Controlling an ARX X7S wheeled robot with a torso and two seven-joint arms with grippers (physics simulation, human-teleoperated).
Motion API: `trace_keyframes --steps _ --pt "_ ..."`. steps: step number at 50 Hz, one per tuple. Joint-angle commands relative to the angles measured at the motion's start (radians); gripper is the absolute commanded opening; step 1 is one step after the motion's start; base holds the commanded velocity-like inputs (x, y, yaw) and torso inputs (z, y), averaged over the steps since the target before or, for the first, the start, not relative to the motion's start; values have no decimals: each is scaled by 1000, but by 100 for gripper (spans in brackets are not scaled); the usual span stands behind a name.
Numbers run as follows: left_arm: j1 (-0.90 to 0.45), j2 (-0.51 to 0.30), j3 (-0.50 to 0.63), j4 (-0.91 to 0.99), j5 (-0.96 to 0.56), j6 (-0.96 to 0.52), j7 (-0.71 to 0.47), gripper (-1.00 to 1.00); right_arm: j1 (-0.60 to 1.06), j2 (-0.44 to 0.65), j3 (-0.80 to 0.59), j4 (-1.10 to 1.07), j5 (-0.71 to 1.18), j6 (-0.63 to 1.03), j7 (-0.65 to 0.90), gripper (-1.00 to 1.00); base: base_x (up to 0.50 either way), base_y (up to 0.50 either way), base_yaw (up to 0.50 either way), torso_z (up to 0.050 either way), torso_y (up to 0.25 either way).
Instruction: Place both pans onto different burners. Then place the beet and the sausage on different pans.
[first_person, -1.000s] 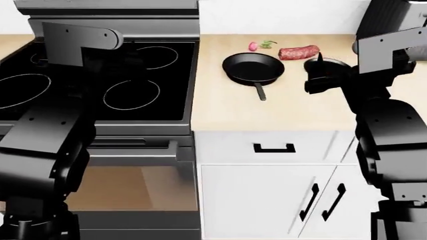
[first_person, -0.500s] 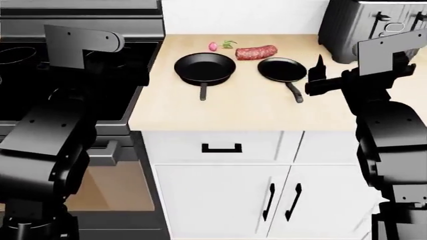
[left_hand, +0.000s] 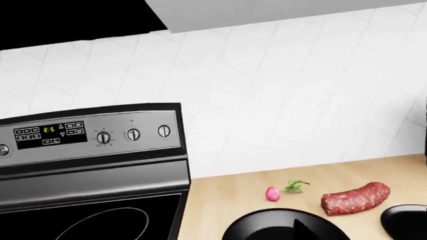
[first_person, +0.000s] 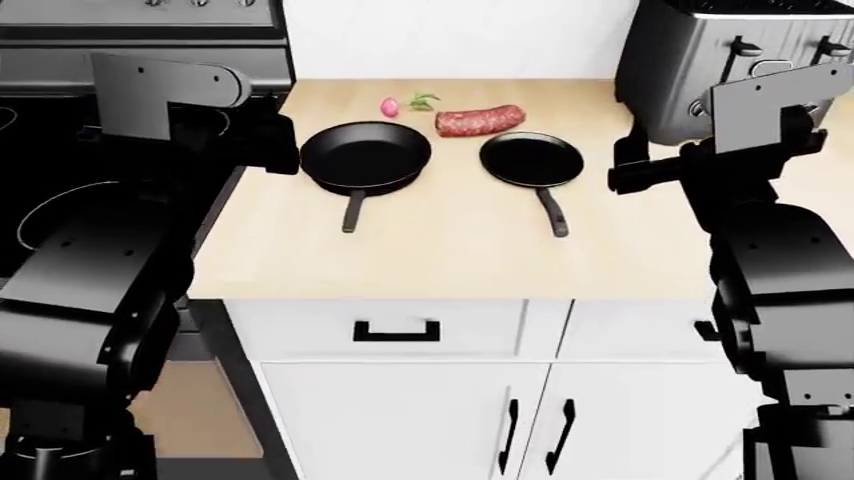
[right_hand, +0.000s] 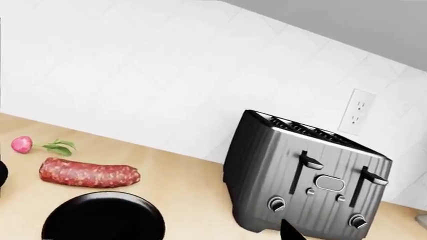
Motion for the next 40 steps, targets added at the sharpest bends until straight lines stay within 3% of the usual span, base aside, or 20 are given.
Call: trace_keyframes --steps 1,28,36,40 --pt "0 -2 4 -4 -3 2 -2 100 -1 0 -1 -1 4 8 0 100 500 -121 0 0 0" --pt "6 -10 6 15 -19 -25 -9 100 -15 -1 -7 -5 10 -1 1 100 500 -70 0 0 1" --pt "13 -31 16 124 -72 -195 1 100 -28 -1 -7 0 13 -18 0 100 88 -8 0 0 1" --pt "7 -55 28 217 -119 -351 9 100 -29 -6 -12 15 14 -30 -4 100 0 0 0 0 0"
